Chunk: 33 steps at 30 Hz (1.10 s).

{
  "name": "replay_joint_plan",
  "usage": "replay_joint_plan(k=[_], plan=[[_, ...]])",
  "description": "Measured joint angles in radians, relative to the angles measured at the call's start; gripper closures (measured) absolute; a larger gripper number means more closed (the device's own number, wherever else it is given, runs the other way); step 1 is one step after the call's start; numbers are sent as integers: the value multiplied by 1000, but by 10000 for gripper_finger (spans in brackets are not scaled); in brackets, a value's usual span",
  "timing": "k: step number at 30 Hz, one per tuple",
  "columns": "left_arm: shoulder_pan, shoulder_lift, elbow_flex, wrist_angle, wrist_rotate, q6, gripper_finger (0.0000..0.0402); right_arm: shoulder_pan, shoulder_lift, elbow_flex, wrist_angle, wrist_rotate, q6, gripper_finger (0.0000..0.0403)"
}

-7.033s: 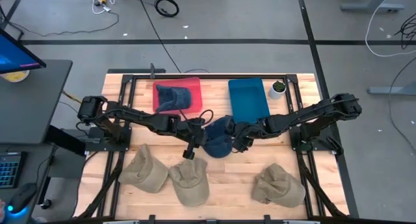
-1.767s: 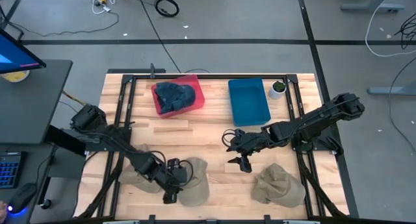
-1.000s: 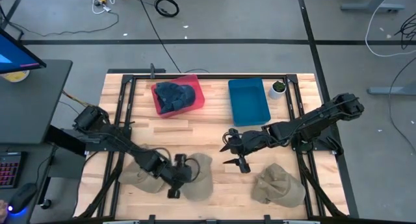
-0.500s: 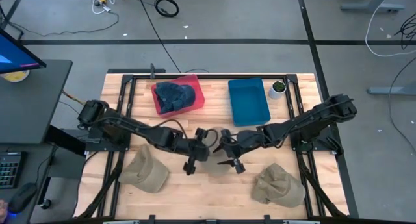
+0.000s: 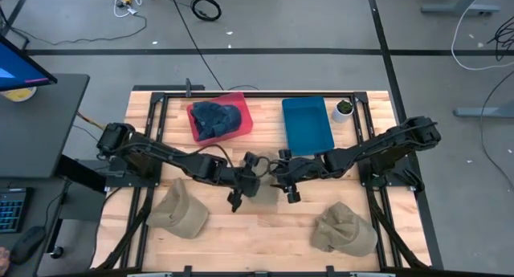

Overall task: Pick & Place hat
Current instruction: Put the middle brown cap into the blue bin

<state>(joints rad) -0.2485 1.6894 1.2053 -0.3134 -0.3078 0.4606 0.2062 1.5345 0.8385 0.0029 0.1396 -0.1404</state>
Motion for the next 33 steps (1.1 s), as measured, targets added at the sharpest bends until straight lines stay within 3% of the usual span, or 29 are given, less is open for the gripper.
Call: replay_joint_plan(k=[7,9,17,21,26,29,33], plan=[[78,0,0,6,-52,-70,376,-5,0,0,-29,8,25,365],[98,0,0,6,-52,-99,372,-5,0,0,-30,28,30,390],[135,0,0,4,-62,-117,320,-1,-10,-1,-30,79,150,397],[117,-22,-1,0,-126,-75,280,0,-54,-1,-102,79,153,398],[89,-102,-1,-11,-266,-29,236,-3,-170,-1,-220,110,99,399],[92,-174,-1,-36,-339,-67,222,-4,-266,-1,-288,215,18,399],[113,-266,0,-115,-335,-161,219,-43,-399,-1,-446,352,-197,399]])
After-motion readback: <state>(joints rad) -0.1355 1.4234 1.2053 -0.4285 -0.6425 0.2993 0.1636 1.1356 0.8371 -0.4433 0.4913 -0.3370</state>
